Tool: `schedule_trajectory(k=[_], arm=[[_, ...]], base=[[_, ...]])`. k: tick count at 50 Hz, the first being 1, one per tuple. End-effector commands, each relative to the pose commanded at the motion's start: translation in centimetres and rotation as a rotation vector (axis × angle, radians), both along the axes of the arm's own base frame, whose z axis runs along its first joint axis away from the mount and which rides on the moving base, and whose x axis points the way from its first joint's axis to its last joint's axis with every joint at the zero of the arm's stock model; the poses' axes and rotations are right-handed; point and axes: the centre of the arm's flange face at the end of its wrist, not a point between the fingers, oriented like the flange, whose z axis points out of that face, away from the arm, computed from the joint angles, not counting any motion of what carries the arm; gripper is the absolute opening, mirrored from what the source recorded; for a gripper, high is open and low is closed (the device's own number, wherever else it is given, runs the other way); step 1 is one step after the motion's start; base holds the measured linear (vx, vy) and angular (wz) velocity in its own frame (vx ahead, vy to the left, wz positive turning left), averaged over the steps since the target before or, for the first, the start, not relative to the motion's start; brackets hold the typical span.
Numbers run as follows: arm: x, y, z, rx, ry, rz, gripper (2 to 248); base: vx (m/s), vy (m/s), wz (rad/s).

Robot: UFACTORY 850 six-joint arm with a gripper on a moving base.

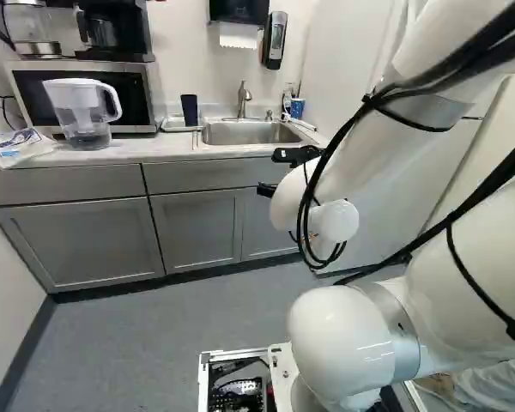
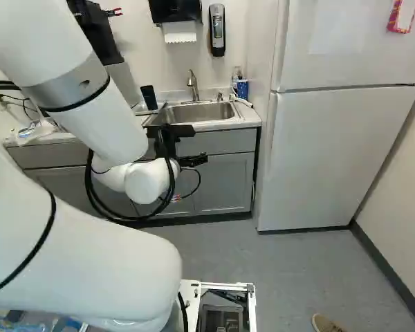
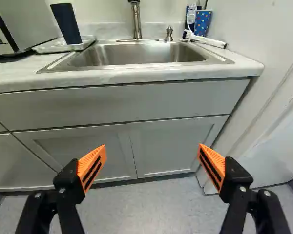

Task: Rinse the cup and place it in the tray

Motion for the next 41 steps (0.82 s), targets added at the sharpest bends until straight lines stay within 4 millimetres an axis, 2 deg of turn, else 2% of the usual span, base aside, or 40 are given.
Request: schedule_trajectory(k=[20, 41], arm=[[-1.2, -0.2, -0.8, 0.003, -0.023, -0.005, 247], [-1.4, -0.2, -1.0, 0.003, -0.028, -0.006, 247]], base=[[0.000, 0.000, 0.000], [0.000, 0.000, 0.000]])
